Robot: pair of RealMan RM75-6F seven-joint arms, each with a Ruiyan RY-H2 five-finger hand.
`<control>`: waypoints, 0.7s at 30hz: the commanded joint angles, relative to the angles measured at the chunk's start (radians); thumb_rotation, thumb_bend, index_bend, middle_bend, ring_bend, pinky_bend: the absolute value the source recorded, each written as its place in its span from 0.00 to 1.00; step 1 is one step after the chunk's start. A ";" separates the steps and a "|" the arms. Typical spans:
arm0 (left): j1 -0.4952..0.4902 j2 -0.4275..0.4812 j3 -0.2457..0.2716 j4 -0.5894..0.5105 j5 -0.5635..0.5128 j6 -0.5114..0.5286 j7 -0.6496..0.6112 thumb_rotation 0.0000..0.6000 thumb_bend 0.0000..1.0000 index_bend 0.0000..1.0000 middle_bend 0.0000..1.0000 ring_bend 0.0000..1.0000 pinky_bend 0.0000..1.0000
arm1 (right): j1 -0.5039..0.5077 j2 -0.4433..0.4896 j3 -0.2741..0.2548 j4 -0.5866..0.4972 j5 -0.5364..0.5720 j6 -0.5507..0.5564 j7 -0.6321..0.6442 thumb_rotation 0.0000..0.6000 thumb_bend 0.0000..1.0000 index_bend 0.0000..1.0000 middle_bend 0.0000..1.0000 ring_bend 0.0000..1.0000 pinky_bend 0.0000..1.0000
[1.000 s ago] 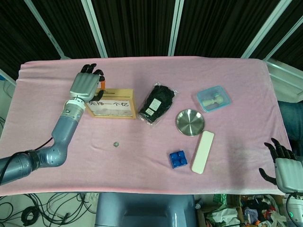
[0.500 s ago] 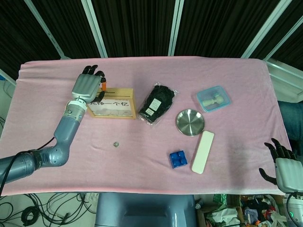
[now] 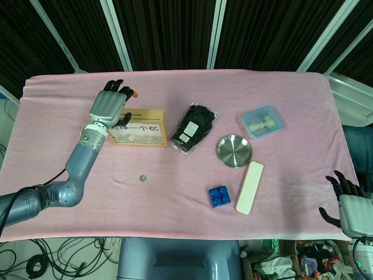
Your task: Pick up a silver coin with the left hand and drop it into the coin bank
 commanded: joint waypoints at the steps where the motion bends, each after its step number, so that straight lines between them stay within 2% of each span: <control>1: 0.010 0.013 -0.007 -0.022 0.023 0.021 -0.020 1.00 0.43 0.26 0.21 0.01 0.06 | 0.000 0.000 0.000 -0.001 0.001 0.000 0.000 1.00 0.17 0.19 0.06 0.16 0.20; 4: 0.053 0.051 -0.007 -0.103 0.099 0.088 -0.056 1.00 0.43 0.25 0.21 0.01 0.06 | 0.000 0.001 0.002 0.000 0.001 0.001 0.000 1.00 0.17 0.19 0.06 0.16 0.20; 8: 0.159 0.096 0.035 -0.223 0.269 0.225 -0.112 1.00 0.43 0.25 0.19 0.01 0.06 | 0.001 0.001 0.003 0.002 0.003 0.000 0.001 1.00 0.17 0.19 0.06 0.16 0.20; 10: 0.223 0.112 0.080 -0.264 0.365 0.304 -0.123 1.00 0.43 0.25 0.19 0.01 0.06 | 0.002 0.000 0.003 0.003 0.002 -0.001 0.001 1.00 0.17 0.19 0.06 0.16 0.20; 14: 0.328 0.128 0.164 -0.291 0.493 0.421 -0.121 1.00 0.42 0.23 0.15 0.00 0.05 | 0.003 -0.001 0.002 0.005 0.001 -0.002 0.000 1.00 0.17 0.19 0.06 0.16 0.20; 15: 0.402 0.138 0.219 -0.289 0.526 0.492 -0.114 1.00 0.42 0.22 0.15 0.00 0.04 | 0.003 -0.001 0.001 0.006 -0.002 -0.001 -0.002 1.00 0.17 0.19 0.06 0.16 0.20; 16: 0.449 0.137 0.250 -0.287 0.572 0.547 -0.122 1.00 0.42 0.22 0.14 0.00 0.04 | 0.003 -0.001 0.001 0.007 -0.004 0.000 -0.004 1.00 0.17 0.19 0.06 0.16 0.20; 21: 0.638 0.121 0.334 -0.228 0.687 0.718 -0.242 1.00 0.41 0.20 0.11 0.00 0.01 | 0.004 -0.003 -0.003 0.013 -0.018 0.005 -0.012 1.00 0.17 0.19 0.06 0.16 0.20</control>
